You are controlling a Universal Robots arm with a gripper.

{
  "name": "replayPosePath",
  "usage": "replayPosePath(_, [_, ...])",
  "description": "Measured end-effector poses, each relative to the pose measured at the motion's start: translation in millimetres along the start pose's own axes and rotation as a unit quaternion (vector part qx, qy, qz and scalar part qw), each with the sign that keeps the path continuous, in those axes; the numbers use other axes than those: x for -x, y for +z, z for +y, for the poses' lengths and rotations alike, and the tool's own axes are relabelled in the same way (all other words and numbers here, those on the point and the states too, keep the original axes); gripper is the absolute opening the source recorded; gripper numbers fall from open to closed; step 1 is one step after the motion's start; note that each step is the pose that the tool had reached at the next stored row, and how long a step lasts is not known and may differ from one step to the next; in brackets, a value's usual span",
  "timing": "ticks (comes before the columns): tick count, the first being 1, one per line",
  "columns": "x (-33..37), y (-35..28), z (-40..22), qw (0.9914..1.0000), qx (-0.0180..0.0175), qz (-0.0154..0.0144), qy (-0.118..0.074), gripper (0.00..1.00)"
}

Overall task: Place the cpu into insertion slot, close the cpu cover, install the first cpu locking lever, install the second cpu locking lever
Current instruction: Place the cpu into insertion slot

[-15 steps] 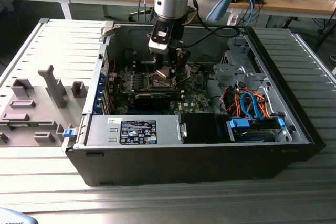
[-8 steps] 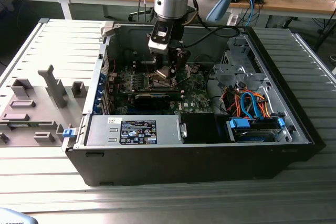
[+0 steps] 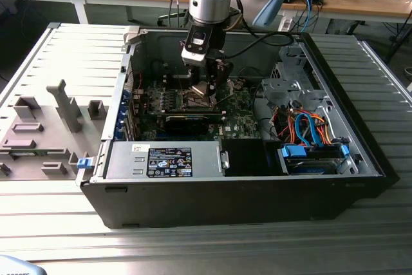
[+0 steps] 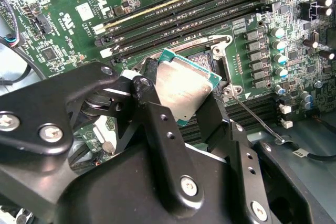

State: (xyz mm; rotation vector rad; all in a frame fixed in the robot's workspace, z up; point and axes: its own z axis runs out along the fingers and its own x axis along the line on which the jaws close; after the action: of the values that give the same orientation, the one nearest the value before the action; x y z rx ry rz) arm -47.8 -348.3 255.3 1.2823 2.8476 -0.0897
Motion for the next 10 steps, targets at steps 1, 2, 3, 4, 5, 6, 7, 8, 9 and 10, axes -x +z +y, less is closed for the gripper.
replayPosePath(1, [0.0, 0.0, 0.0, 1.00000, 0.0000, 0.0000, 0.000, 0.55])
replayPosePath(2, [0.0, 0.0, 0.0, 1.00000, 0.0000, 0.0000, 0.001, 0.55])
replayPosePath(3, [0.0, 0.0, 0.0, 1.00000, 0.0000, 0.0001, 0.001, 0.55])
replayPosePath(4, [0.0, 0.0, 0.0, 1.00000, -0.0001, 0.0001, 0.002, 0.55])
replayPosePath(5, [0.0, 0.0, 0.0, 1.00000, -0.0001, 0.0001, 0.002, 0.55])
replayPosePath(6, [0.0, 0.0, 0.0, 1.00000, -0.0001, 0.0001, 0.003, 0.55])
replayPosePath(7, [0.0, 0.0, 0.0, 1.00000, -0.0001, 0.0001, 0.003, 0.55])
replayPosePath(8, [0.0, 0.0, 0.0, 0.99999, -0.0001, 0.0002, 0.003, 0.55])
replayPosePath(9, [0.0, 0.0, 0.0, 0.99999, -0.0002, 0.0002, 0.004, 0.55])
replayPosePath(10, [0.0, 0.0, 0.0, 0.99999, -0.0002, 0.0002, 0.005, 0.55])
